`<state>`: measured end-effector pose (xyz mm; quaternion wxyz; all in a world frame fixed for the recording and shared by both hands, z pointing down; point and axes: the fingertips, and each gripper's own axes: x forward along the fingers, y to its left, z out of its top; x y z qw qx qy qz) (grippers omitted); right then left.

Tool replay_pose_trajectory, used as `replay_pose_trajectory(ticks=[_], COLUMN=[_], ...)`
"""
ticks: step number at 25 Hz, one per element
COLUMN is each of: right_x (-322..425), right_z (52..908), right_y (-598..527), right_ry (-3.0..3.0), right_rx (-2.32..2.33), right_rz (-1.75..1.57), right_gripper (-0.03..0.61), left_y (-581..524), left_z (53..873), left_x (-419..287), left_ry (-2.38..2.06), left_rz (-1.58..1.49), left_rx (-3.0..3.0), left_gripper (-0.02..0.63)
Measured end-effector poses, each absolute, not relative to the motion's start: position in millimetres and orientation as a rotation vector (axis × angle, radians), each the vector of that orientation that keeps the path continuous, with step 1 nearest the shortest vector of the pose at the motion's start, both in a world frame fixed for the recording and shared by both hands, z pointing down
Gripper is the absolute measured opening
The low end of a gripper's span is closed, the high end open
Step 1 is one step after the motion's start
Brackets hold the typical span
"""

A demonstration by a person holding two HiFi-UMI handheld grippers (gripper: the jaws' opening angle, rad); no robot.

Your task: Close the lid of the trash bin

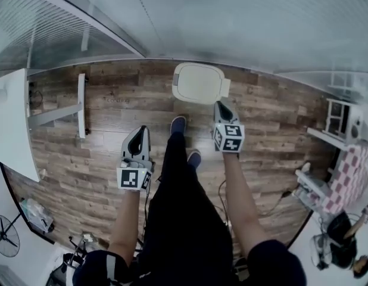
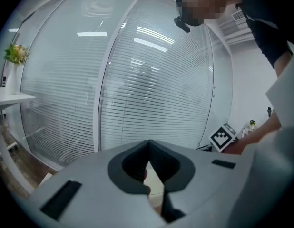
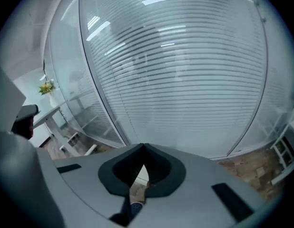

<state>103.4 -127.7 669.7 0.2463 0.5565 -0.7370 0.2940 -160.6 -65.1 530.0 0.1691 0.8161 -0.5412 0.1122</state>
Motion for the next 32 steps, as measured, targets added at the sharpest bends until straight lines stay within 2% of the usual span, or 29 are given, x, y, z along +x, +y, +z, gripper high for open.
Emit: replay_pose_trajectory(ticks=[12,25,32], right_x=[169.1,189.0,178.6], right_z=[445.4,324.3,288.6], right_y=[-27.5,104.0,134.1], right_ry=[-2.196,-2.361,-2.422], right_rx=[1.757,1.816,1.775], right_rz=[0.575,0.414,0.257], right_gripper=[0.005,0.005,0.005], left_y=[-36.8,85.1,130.0], left_z=[403.2,302.4,265.0], left_x=[-109.5,-114.1,-111.3], left_ry=[-1.513,-1.537,-1.518], left_rz=[0.167,0.106,0.146], left_rx=[2.496,2.583,2.608], left_gripper=[0.006,0.006,0.006])
